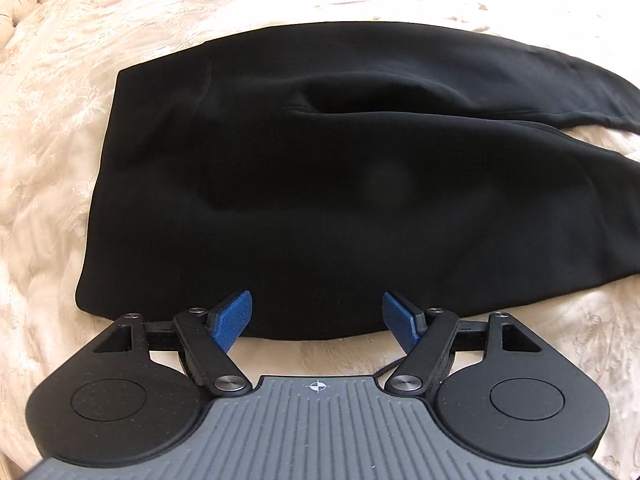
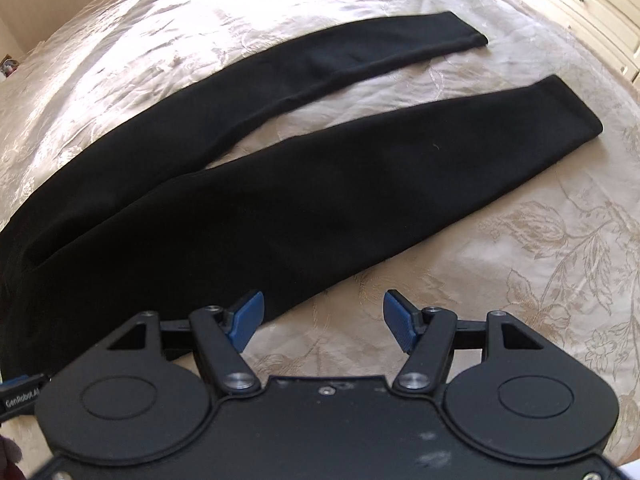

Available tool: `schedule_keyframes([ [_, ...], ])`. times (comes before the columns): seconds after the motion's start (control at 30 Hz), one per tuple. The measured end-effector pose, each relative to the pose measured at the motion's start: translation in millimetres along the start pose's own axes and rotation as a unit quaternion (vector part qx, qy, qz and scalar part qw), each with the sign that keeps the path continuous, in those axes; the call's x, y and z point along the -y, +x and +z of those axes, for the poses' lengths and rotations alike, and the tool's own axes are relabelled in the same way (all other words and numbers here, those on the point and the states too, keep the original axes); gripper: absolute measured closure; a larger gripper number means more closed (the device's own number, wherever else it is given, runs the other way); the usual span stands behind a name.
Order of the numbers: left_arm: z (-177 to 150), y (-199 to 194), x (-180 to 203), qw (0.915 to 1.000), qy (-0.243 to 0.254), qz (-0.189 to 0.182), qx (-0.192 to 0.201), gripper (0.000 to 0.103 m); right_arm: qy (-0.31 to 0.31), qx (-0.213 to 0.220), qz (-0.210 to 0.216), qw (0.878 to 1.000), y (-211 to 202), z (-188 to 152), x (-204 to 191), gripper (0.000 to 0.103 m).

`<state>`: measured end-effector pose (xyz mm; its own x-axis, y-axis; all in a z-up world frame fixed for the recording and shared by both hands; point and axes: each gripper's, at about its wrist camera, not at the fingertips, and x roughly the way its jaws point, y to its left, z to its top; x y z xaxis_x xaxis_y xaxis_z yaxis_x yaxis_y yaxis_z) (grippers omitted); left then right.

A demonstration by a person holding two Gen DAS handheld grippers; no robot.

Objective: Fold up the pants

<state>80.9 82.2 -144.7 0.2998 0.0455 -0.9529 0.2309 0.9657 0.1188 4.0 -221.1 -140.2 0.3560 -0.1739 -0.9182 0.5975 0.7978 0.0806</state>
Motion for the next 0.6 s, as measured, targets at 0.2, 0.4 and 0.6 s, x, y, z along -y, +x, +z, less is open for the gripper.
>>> schedule_keyframes([
  [0.2,2.0,-11.7,12.2,0.9996,-0.022,0.019,0.000,0.032,-0.018,0.015,0.005,1.000,12.3,26.2,22.8,0.037],
  [0.4,16.6,-22.6,37.3,0.9984,-0.045,0.035,0.007,0.032,-0.052,0.033,0.022,0.998,35.7,88.4,45.4,0.037],
  [0.6,29.1,-35.3,61.6,0.9965,-0.072,0.041,0.006,0.032,-0.100,0.047,0.035,0.993,71.6,174.6,44.9,0.037],
])
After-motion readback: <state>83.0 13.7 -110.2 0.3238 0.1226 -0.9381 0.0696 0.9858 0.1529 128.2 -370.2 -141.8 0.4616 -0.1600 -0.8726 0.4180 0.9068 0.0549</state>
